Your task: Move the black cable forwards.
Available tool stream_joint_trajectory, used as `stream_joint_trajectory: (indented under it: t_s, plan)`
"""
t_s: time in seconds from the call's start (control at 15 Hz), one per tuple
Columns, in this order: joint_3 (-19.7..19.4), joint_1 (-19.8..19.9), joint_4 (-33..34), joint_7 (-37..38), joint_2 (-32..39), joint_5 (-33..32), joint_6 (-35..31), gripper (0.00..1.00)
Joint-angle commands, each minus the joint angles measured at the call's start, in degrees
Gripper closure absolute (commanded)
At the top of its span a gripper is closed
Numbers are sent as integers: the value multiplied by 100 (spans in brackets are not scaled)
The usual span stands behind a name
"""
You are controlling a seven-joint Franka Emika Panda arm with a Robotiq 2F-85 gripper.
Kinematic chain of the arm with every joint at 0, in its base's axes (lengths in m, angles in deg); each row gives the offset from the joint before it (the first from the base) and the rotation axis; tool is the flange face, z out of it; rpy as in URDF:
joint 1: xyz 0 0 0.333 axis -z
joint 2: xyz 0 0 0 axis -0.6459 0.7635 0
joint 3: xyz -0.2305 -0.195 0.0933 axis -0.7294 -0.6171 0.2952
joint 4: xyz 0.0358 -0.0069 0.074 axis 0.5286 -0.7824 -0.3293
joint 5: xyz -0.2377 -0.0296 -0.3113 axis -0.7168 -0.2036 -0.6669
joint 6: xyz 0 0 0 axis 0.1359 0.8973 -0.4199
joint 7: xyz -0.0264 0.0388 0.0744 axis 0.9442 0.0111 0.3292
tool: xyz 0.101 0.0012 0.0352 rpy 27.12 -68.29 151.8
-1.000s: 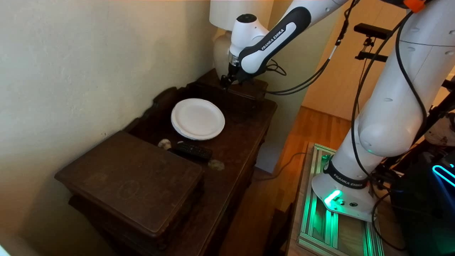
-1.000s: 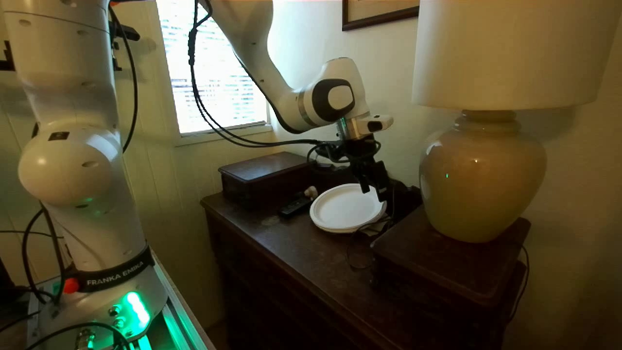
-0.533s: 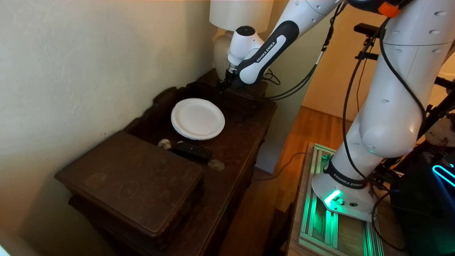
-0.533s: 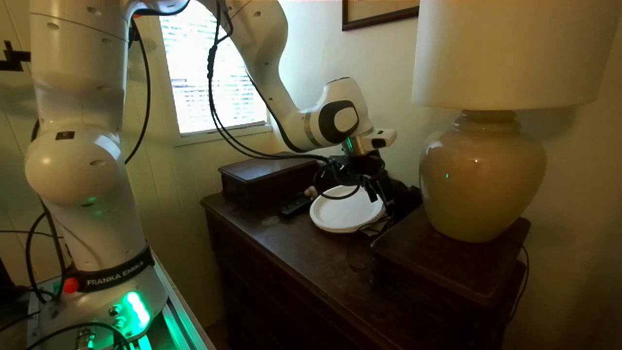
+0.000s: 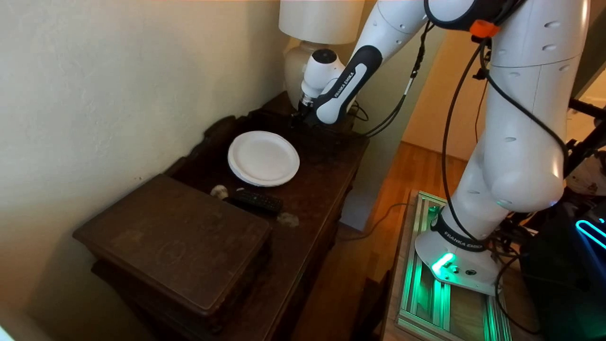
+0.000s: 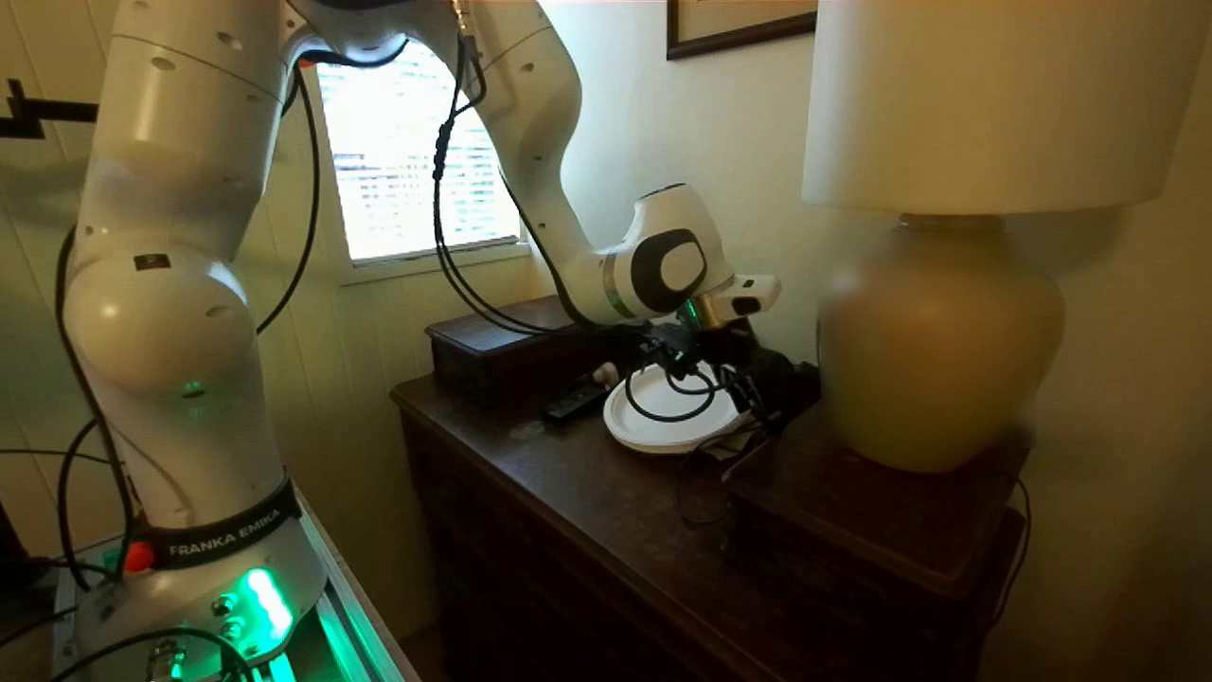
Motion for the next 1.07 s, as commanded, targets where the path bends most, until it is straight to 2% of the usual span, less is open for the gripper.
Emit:
stream_joint_trajectory:
  t_s: [0.0, 0.13, 0.2, 0.4, 0.47, 0.53, 0.67, 0.73, 0.8, 0.87, 0.93, 1.0]
  plan:
    - [-102, -128, 141, 220, 232, 22, -208, 0]
    - [-40, -133, 147, 256, 210, 71, -139, 0]
    - [-188, -328, 157, -12, 254, 417, -145, 0]
    - [-320, -500, 236, 4, 411, 621, -191, 0]
    - [-330, -526, 246, -12, 464, 717, -212, 3]
    - [-351, -558, 256, -15, 517, 812, -226, 12]
    - [-378, -590, 279, -50, 620, 989, -257, 16]
    - [-407, -615, 284, -61, 673, 1060, -289, 28]
    - [-507, -692, 303, -36, 752, 1094, -361, 28]
    - [-509, -696, 305, -89, 779, 1180, -365, 36]
    - [-574, -748, 322, -103, 823, 1229, -394, 51]
    - [-627, -797, 329, -118, 854, 1289, -409, 58]
